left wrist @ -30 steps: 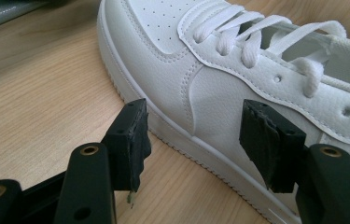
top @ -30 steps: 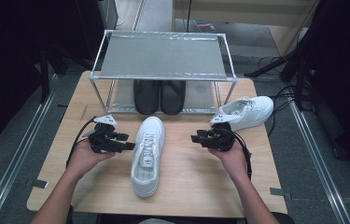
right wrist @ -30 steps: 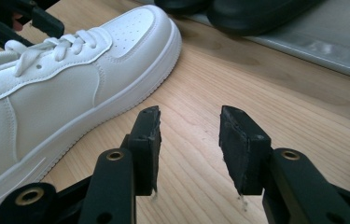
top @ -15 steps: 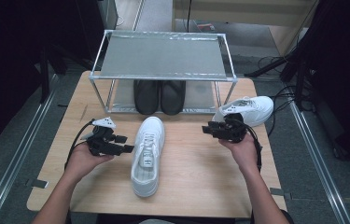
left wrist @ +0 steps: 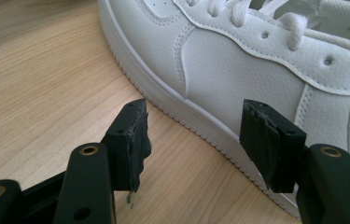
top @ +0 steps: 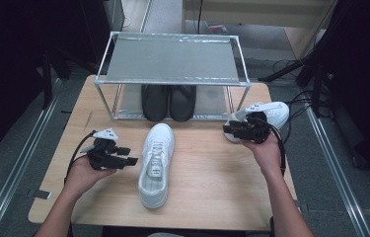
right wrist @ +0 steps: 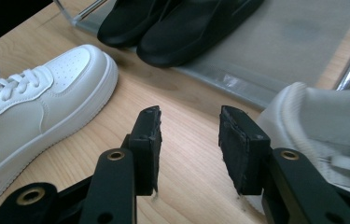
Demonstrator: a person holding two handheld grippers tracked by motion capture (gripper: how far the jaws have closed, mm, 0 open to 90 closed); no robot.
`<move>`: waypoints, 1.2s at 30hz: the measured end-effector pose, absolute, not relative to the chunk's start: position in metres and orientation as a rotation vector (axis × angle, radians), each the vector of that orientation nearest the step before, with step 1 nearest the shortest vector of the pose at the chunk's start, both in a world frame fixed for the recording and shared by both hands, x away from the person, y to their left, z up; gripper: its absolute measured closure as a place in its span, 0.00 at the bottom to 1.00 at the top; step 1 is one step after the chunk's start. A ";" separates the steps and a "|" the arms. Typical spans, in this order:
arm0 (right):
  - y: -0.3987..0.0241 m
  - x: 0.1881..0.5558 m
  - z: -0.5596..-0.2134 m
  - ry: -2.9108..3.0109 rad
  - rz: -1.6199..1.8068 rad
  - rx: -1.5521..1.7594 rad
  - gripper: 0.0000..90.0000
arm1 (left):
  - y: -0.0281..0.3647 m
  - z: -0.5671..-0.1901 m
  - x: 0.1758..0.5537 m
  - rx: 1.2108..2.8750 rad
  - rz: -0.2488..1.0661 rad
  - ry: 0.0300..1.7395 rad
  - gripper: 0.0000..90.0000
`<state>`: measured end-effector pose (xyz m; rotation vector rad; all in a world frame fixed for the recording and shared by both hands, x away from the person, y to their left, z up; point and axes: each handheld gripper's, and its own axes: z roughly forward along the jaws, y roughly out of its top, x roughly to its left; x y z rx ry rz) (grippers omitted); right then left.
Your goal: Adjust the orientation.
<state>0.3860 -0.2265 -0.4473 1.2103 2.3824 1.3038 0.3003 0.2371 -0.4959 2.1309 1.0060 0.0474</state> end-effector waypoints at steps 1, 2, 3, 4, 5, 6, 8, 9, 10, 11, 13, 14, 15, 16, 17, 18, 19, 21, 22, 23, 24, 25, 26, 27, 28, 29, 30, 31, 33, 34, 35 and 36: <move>-0.228 0.387 -0.446 2.373 1.321 1.208 0.66 | 0.238 -0.496 0.300 2.131 0.051 1.009 0.47; -0.229 0.388 -0.444 2.370 1.332 1.207 0.66 | 0.239 -0.496 0.299 2.131 0.049 1.013 0.47; -0.231 0.389 -0.442 2.363 1.323 1.204 0.67 | 0.239 -0.496 0.299 2.126 0.049 1.015 0.47; -0.232 0.391 -0.441 2.355 1.315 1.209 0.66 | 0.239 -0.496 0.298 2.126 0.051 1.017 0.47; -0.234 0.392 -0.440 2.349 1.315 1.211 0.66 | 0.240 -0.496 0.297 2.127 0.052 1.017 0.47; -0.236 0.395 -0.439 2.345 1.312 1.218 0.66 | 0.240 -0.496 0.297 2.129 0.057 1.018 0.47; -0.240 0.398 -0.438 2.325 1.308 1.230 0.66 | 0.241 -0.497 0.296 2.129 0.056 1.020 0.47; -0.242 0.401 -0.438 2.322 1.304 1.235 0.66 | 0.241 -0.497 0.296 2.130 0.056 1.021 0.47; -0.243 0.403 -0.438 2.323 1.295 1.241 0.66 | 0.241 -0.497 0.295 2.129 0.057 1.025 0.47; -0.245 0.405 -0.439 2.320 1.284 1.248 0.66 | 0.241 -0.497 0.295 2.131 0.058 1.025 0.47; -0.247 0.409 -0.442 2.316 1.277 1.266 0.66 | 0.241 -0.497 0.294 2.134 0.060 1.026 0.47; -0.248 0.412 -0.445 2.321 1.267 1.274 0.66 | 0.242 -0.497 0.294 2.136 0.061 1.026 0.47; -0.248 0.414 -0.448 2.329 1.248 1.290 0.66 | 0.242 -0.498 0.294 2.135 0.059 1.028 0.47; -0.248 0.416 -0.451 2.339 1.232 1.292 0.66 | 0.242 -0.498 0.294 2.137 0.062 1.029 0.47; -0.247 0.418 -0.454 2.350 1.216 1.305 0.66 | 0.242 -0.498 0.294 2.137 0.061 1.028 0.47; -0.246 0.420 -0.458 2.360 1.197 1.312 0.66 | 0.243 -0.498 0.294 2.134 0.058 1.030 0.47; -0.244 0.422 -0.461 2.375 1.174 1.315 0.66 | 0.243 -0.498 0.294 2.134 0.062 1.030 0.47; -0.242 0.425 -0.468 2.391 1.155 1.327 0.67 | 0.243 -0.499 0.294 2.134 0.061 1.032 0.47; -0.240 0.427 -0.472 2.395 1.138 1.338 0.67 | 0.243 -0.499 0.294 2.132 0.062 1.034 0.47; -0.239 0.429 -0.475 2.400 1.131 1.340 0.67 | 0.244 -0.499 0.294 2.134 0.062 1.033 0.47; -0.238 0.430 -0.477 2.404 1.125 1.344 0.68 | 0.244 -0.499 0.294 2.132 0.059 1.035 0.47; -0.238 0.432 -0.479 2.409 1.123 1.347 0.68 | 0.244 -0.499 0.294 2.132 0.062 1.037 0.47; -0.237 0.433 -0.481 2.415 1.123 1.351 0.69 | 0.244 -0.499 0.294 2.133 0.062 1.039 0.47; -0.236 0.435 -0.483 2.428 1.107 1.353 0.69 | 0.244 -0.499 0.294 2.134 0.063 1.039 0.47; -0.235 0.436 -0.485 2.438 1.092 1.352 0.69 | 0.244 -0.499 0.294 2.136 0.065 1.039 0.47; -0.234 0.436 -0.487 2.450 1.078 1.352 0.69 | 0.244 -0.499 0.294 2.136 0.064 1.038 0.47; -0.232 0.437 -0.489 2.451 1.064 1.346 0.70 | 0.244 -0.499 0.294 2.136 0.062 1.037 0.47; -0.231 0.438 -0.490 2.457 1.052 1.339 0.70 | 0.244 -0.499 0.294 2.138 0.064 1.037 0.47; -0.229 0.439 -0.492 2.461 1.046 1.348 0.70 | 0.244 -0.500 0.294 2.138 0.057 1.037 0.47; -0.228 0.440 -0.494 2.463 1.039 1.337 0.70 | 0.244 -0.500 0.294 2.139 0.057 1.036 0.47; -0.227 0.440 -0.494 2.463 1.038 1.329 0.70 | 0.243 -0.500 0.294 2.141 0.061 1.037 0.47; -0.227 0.440 -0.494 2.462 1.037 1.329 0.70 | 0.243 -0.500 0.294 2.143 0.058 1.037 0.47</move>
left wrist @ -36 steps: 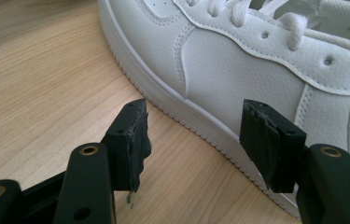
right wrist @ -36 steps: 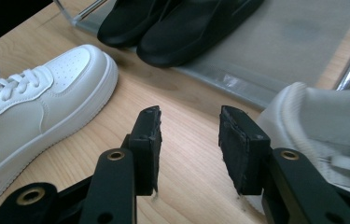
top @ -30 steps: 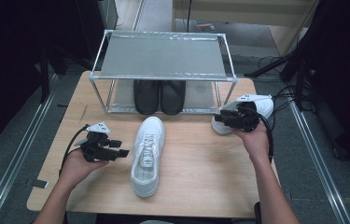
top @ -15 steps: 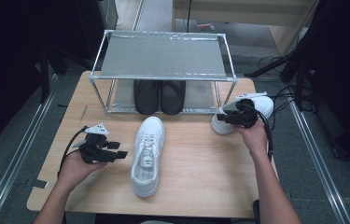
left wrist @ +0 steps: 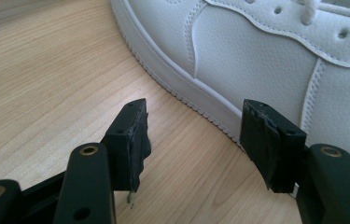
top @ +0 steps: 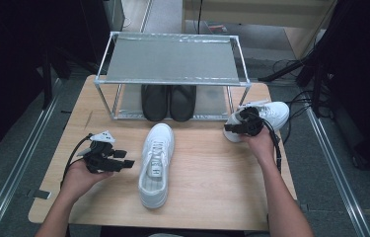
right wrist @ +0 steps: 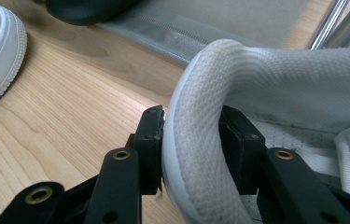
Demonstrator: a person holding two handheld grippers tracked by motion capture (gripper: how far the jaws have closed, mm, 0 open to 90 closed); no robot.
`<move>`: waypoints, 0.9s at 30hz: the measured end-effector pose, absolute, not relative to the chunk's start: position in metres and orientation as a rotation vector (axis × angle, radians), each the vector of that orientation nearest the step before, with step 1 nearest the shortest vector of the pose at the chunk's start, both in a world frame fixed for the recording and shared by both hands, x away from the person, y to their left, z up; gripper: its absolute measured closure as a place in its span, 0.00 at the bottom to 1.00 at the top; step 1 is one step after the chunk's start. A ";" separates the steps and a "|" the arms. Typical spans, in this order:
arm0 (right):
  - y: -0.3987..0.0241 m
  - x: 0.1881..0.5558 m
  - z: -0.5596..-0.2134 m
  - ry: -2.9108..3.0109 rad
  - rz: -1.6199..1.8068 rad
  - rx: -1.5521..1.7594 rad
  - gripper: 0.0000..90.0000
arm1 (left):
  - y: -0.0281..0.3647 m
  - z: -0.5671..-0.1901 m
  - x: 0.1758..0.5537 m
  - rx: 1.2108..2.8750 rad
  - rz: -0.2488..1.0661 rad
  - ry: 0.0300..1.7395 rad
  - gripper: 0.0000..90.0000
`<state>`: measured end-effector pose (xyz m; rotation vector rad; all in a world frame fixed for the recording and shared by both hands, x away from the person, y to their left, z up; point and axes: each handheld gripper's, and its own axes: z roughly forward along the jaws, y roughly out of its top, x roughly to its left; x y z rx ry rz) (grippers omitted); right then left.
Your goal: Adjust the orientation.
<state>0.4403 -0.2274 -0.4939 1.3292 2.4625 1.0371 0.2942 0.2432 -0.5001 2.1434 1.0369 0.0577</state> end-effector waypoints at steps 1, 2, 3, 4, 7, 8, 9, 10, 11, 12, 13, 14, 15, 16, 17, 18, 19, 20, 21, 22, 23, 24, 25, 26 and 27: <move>-0.228 0.440 -0.494 2.464 1.039 1.332 0.70 | 0.243 -0.500 0.294 2.149 0.053 1.037 0.47; -0.228 0.440 -0.495 2.466 1.034 1.341 0.70 | 0.243 -0.500 0.294 2.152 0.055 1.039 0.47; -0.227 0.440 -0.495 2.472 1.021 1.348 0.70 | 0.243 -0.500 0.294 2.153 0.055 1.038 0.47; -0.227 0.439 -0.495 2.479 1.016 1.347 0.71 | 0.243 -0.500 0.294 2.150 0.054 1.037 0.47; -0.227 0.438 -0.496 2.483 1.010 1.339 0.71 | 0.244 -0.499 0.293 2.143 0.059 1.036 0.47; -0.227 0.438 -0.496 2.480 1.012 1.335 0.71 | 0.244 -0.499 0.293 2.143 0.058 1.038 0.47; -0.227 0.438 -0.497 2.478 1.013 1.333 0.71 | 0.244 -0.499 0.293 2.145 0.058 1.039 0.47; -0.227 0.438 -0.497 2.475 1.018 1.326 0.71 | 0.244 -0.500 0.294 2.143 0.057 1.041 0.47; -0.227 0.438 -0.497 2.471 1.020 1.323 0.71 | 0.244 -0.500 0.294 2.144 0.056 1.040 0.47; -0.227 0.438 -0.497 2.465 1.021 1.328 0.71 | 0.244 -0.500 0.294 2.145 0.057 1.039 0.47; -0.226 0.438 -0.497 2.456 1.019 1.333 0.71 | 0.244 -0.500 0.294 2.146 0.057 1.037 0.47; -0.225 0.437 -0.497 2.446 1.011 1.342 0.71 | 0.244 -0.500 0.294 2.146 0.056 1.036 0.47; -0.225 0.437 -0.497 2.440 1.007 1.352 0.72 | 0.244 -0.500 0.294 2.146 0.057 1.037 0.47; -0.225 0.437 -0.497 2.440 1.016 1.363 0.74 | 0.244 -0.500 0.294 2.144 0.058 1.041 0.47; -0.225 0.438 -0.497 2.446 1.028 1.373 0.76 | 0.244 -0.500 0.294 2.141 0.056 1.044 0.47; -0.226 0.439 -0.496 2.455 1.035 1.394 0.78 | 0.245 -0.500 0.294 2.141 0.059 1.044 0.47; -0.226 0.440 -0.496 2.465 1.041 1.398 0.80 | 0.245 -0.500 0.294 2.141 0.060 1.044 0.47; -0.226 0.440 -0.495 2.477 1.040 1.388 0.81 | 0.246 -0.500 0.294 2.139 0.057 1.047 0.47; -0.225 0.439 -0.494 2.481 1.026 1.382 0.83 | 0.246 -0.500 0.295 2.140 0.057 1.046 0.47; -0.224 0.439 -0.493 2.485 1.008 1.370 0.84 | 0.247 -0.500 0.295 2.139 0.058 1.048 0.47; -0.222 0.438 -0.492 2.489 0.987 1.357 0.84 | 0.247 -0.500 0.294 2.135 0.059 1.050 0.47; -0.221 0.437 -0.491 2.494 0.962 1.342 0.85 | 0.247 -0.500 0.294 2.134 0.060 1.052 0.47; -0.220 0.437 -0.490 2.494 0.954 1.340 0.85 | 0.248 -0.499 0.294 2.135 0.060 1.050 0.47; -0.220 0.436 -0.490 2.495 0.951 1.340 0.85 | 0.248 -0.499 0.294 2.132 0.061 1.050 0.47; -0.220 0.436 -0.489 2.498 0.950 1.345 0.85 | 0.248 -0.499 0.294 2.132 0.060 1.050 0.47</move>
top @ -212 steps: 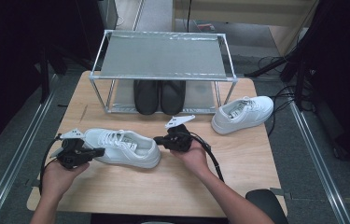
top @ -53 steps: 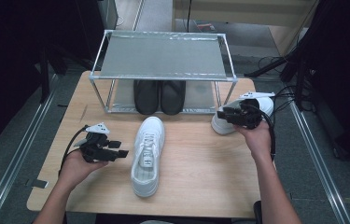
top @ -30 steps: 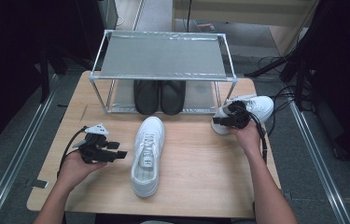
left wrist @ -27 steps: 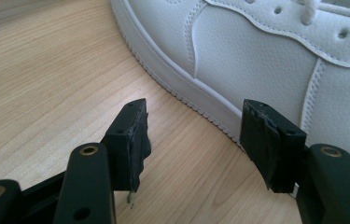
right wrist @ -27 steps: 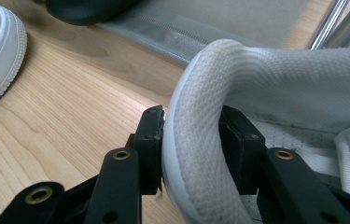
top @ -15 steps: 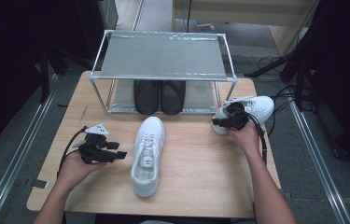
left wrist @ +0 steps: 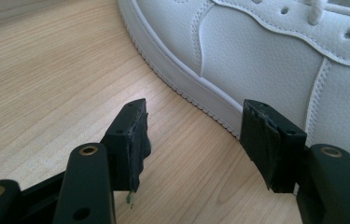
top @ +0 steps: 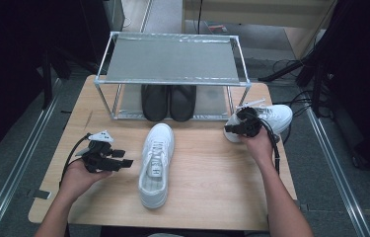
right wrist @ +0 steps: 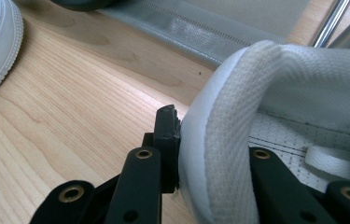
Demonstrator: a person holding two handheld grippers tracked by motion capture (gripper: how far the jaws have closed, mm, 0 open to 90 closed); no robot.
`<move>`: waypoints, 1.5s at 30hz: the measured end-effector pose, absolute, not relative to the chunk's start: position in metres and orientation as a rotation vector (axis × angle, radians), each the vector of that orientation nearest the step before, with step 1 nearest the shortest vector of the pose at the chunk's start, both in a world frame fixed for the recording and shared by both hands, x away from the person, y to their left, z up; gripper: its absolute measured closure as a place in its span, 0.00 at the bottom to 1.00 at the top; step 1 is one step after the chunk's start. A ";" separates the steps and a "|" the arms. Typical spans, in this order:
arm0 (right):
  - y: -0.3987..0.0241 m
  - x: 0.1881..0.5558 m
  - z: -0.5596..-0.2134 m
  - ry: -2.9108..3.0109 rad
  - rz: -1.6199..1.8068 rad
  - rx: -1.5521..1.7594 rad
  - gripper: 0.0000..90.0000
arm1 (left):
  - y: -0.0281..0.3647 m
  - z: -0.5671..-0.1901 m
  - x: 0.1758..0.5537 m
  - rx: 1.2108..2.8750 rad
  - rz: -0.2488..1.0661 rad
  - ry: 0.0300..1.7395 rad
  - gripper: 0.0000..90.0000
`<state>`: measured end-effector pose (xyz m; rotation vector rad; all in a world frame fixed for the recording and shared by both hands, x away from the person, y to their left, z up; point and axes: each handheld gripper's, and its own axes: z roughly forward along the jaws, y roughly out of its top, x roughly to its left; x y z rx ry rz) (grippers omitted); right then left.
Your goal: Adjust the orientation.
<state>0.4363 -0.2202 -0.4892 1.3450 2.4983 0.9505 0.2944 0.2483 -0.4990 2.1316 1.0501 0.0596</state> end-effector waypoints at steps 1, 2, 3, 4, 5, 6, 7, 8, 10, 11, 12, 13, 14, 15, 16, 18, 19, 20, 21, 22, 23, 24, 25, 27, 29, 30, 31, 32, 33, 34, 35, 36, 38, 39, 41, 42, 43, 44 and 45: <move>-0.221 0.436 -0.488 2.495 0.957 1.350 0.86 | 0.248 -0.499 0.294 2.129 0.062 1.052 0.47; -0.223 0.436 -0.486 2.488 0.981 1.355 0.86 | 0.248 -0.499 0.294 2.128 0.061 1.051 0.47; -0.225 0.435 -0.483 2.476 1.002 1.364 0.86 | 0.248 -0.499 0.294 2.128 0.063 1.050 0.47; -0.227 0.434 -0.481 2.466 1.019 1.367 0.86 | 0.248 -0.499 0.294 2.128 0.064 1.050 0.47; -0.228 0.433 -0.478 2.463 1.030 1.362 0.86 | 0.248 -0.499 0.294 2.127 0.063 1.049 0.47; -0.228 0.431 -0.476 2.463 1.019 1.349 0.86 | 0.248 -0.499 0.294 2.126 0.062 1.049 0.47; -0.226 0.430 -0.475 2.470 1.002 1.333 0.86 | 0.248 -0.499 0.294 2.123 0.062 1.050 0.47; -0.223 0.427 -0.474 2.476 0.964 1.319 0.86 | 0.248 -0.499 0.294 2.122 0.063 1.052 0.47; -0.218 0.424 -0.474 2.492 0.912 1.284 0.85 | 0.249 -0.498 0.295 2.119 0.060 1.050 0.47; -0.215 0.423 -0.474 2.498 0.896 1.279 0.85 | 0.249 -0.498 0.295 2.118 0.061 1.049 0.47; -0.214 0.422 -0.473 2.503 0.889 1.261 0.85 | 0.249 -0.498 0.294 2.114 0.062 1.051 0.47; -0.212 0.420 -0.472 2.506 0.888 1.261 0.85 | 0.250 -0.498 0.295 2.116 0.064 1.047 0.47; -0.211 0.419 -0.470 2.510 0.891 1.261 0.85 | 0.250 -0.498 0.295 2.115 0.067 1.048 0.47; -0.210 0.417 -0.469 2.514 0.898 1.247 0.85 | 0.249 -0.498 0.295 2.117 0.068 1.050 0.47; -0.209 0.416 -0.468 2.513 0.903 1.237 0.85 | 0.249 -0.498 0.296 2.121 0.068 1.051 0.47; -0.204 0.411 -0.466 2.516 0.891 1.231 0.84 | 0.249 -0.498 0.296 2.120 0.069 1.046 0.47; -0.202 0.409 -0.465 2.520 0.877 1.219 0.84 | 0.249 -0.497 0.297 2.117 0.070 1.043 0.47; -0.200 0.406 -0.464 2.521 0.863 1.209 0.84 | 0.249 -0.497 0.297 2.114 0.072 1.040 0.47; -0.198 0.404 -0.464 2.527 0.851 1.196 0.84 | 0.249 -0.496 0.298 2.110 0.073 1.035 0.47; -0.196 0.401 -0.463 2.522 0.845 1.193 0.84 | 0.249 -0.496 0.299 2.108 0.071 1.031 0.47; -0.195 0.398 -0.463 2.528 0.839 1.183 0.84 | 0.248 -0.495 0.299 2.107 0.071 1.028 0.46; -0.195 0.395 -0.462 2.527 0.837 1.175 0.84 | 0.248 -0.495 0.300 2.108 0.076 1.027 0.46; -0.194 0.392 -0.461 2.525 0.843 1.172 0.84 | 0.247 -0.495 0.301 2.110 0.078 1.026 0.46; -0.193 0.385 -0.459 2.534 0.834 1.169 0.83 | 0.246 -0.495 0.302 2.111 0.071 1.020 0.46; -0.191 0.379 -0.457 2.546 0.828 1.164 0.83 | 0.245 -0.495 0.304 2.112 0.072 1.017 0.46; -0.189 0.374 -0.456 2.547 0.834 1.159 0.83 | 0.244 -0.495 0.304 2.113 0.074 1.015 0.46; -0.188 0.372 -0.455 2.551 0.839 1.159 0.83 | 0.244 -0.494 0.305 2.113 0.071 1.010 0.46; -0.188 0.369 -0.453 2.551 0.845 1.157 0.83 | 0.244 -0.494 0.306 2.115 0.074 1.009 0.46; -0.186 0.366 -0.452 2.557 0.856 1.155 0.83 | 0.244 -0.494 0.307 2.117 0.079 1.008 0.46; -0.185 0.363 -0.451 2.555 0.858 1.153 0.83 | 0.243 -0.494 0.308 2.116 0.078 1.007 0.46; -0.184 0.361 -0.450 2.556 0.866 1.150 0.83 | 0.243 -0.494 0.309 2.113 0.076 1.004 0.46; -0.182 0.358 -0.449 2.559 0.864 1.146 0.83 | 0.242 -0.493 0.310 2.115 0.072 1.004 0.46; -0.178 0.353 -0.448 2.570 0.870 1.132 0.83 | 0.241 -0.494 0.312 2.107 0.066 0.999 0.47; -0.177 0.350 -0.447 2.577 0.870 1.127 0.83 | 0.240 -0.494 0.313 2.116 0.064 1.001 0.47; -0.173 0.344 -0.447 2.594 0.867 1.128 0.83 | 0.238 -0.493 0.315 2.123 0.071 0.994 0.47; -0.171 0.342 -0.447 2.600 0.868 1.128 0.83 | 0.237 -0.493 0.316 2.121 0.069 0.992 0.46; -0.169 0.339 -0.447 2.607 0.869 1.134 0.83 | 0.237 -0.493 0.317 2.120 0.069 0.986 0.46; -0.166 0.337 -0.446 2.610 0.870 1.136 0.83 | 0.236 -0.492 0.318 2.124 0.066 0.983 0.47; -0.164 0.334 -0.446 2.618 0.875 1.131 0.83 | 0.235 -0.492 0.319 2.121 0.065 0.986 0.47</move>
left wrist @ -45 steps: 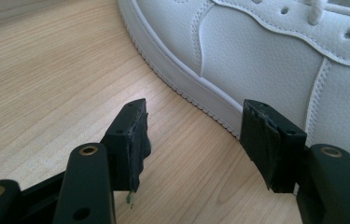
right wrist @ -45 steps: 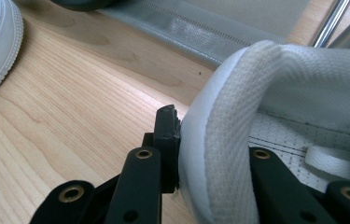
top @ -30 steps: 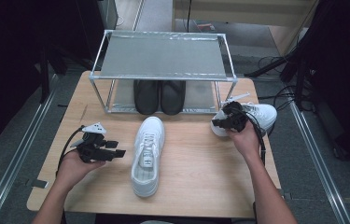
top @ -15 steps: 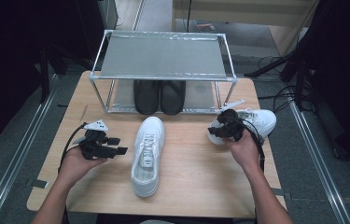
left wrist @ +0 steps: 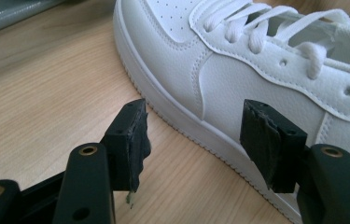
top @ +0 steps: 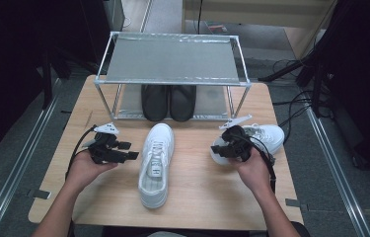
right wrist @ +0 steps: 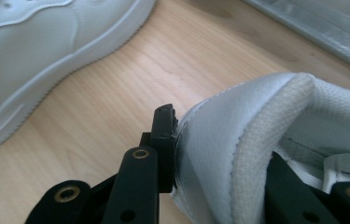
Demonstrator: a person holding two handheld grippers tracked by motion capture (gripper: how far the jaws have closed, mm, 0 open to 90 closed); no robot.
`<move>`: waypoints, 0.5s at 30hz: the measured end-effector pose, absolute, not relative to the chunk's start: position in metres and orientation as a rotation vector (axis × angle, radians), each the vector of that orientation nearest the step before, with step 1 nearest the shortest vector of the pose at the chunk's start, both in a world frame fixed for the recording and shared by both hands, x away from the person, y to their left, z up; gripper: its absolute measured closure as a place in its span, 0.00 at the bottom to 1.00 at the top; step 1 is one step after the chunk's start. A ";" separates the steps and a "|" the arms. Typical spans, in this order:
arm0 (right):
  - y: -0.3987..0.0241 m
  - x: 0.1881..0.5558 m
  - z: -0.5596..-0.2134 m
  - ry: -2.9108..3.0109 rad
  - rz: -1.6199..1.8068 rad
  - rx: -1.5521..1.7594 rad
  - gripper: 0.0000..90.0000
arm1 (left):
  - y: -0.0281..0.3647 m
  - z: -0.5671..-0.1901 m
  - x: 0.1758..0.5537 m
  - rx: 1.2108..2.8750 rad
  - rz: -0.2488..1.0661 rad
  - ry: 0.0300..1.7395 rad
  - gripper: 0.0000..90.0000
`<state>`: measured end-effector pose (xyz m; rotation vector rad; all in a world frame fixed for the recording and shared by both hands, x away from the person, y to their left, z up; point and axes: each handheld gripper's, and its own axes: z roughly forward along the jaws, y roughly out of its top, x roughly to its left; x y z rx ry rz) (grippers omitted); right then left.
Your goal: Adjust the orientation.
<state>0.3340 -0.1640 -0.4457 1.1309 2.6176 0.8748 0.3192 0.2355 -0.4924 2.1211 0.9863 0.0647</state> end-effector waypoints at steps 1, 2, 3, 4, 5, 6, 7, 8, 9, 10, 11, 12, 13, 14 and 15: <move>-0.161 0.332 -0.446 2.626 0.881 1.125 0.83 | 0.235 -0.492 0.320 2.125 0.067 0.984 0.46; -0.159 0.329 -0.445 2.634 0.880 1.117 0.83 | 0.234 -0.493 0.321 2.122 0.061 0.984 0.47; -0.155 0.327 -0.445 2.643 0.878 1.109 0.83 | 0.234 -0.493 0.322 2.123 0.063 0.980 0.47; -0.152 0.324 -0.445 2.648 0.880 1.093 0.83 | 0.233 -0.493 0.323 2.125 0.059 0.979 0.47; -0.149 0.322 -0.445 2.655 0.881 1.078 0.83 | 0.233 -0.492 0.324 2.128 0.059 0.977 0.47; -0.146 0.320 -0.445 2.665 0.876 1.078 0.83 | 0.233 -0.493 0.325 2.122 0.060 0.973 0.47; -0.144 0.319 -0.445 2.678 0.876 1.064 0.83 | 0.232 -0.493 0.325 2.117 0.057 0.972 0.47; -0.141 0.316 -0.444 2.682 0.881 1.063 0.83 | 0.232 -0.493 0.326 2.118 0.052 0.971 0.47; -0.138 0.315 -0.445 2.691 0.883 1.053 0.83 | 0.232 -0.494 0.326 2.120 0.054 0.971 0.47; -0.136 0.313 -0.444 2.695 0.878 1.049 0.83 | 0.232 -0.494 0.327 2.113 0.052 0.974 0.47; -0.133 0.311 -0.445 2.699 0.881 1.040 0.83 | 0.231 -0.494 0.328 2.114 0.047 0.973 0.47; -0.130 0.309 -0.445 2.707 0.871 1.031 0.83 | 0.231 -0.494 0.329 2.126 0.047 0.977 0.47; -0.127 0.307 -0.445 2.713 0.873 1.022 0.83 | 0.230 -0.493 0.329 2.127 0.051 0.977 0.47; -0.124 0.306 -0.446 2.718 0.867 1.011 0.83 | 0.230 -0.493 0.329 2.122 0.049 0.969 0.47; -0.121 0.304 -0.446 2.720 0.872 1.002 0.83 | 0.229 -0.493 0.330 2.124 0.048 0.967 0.47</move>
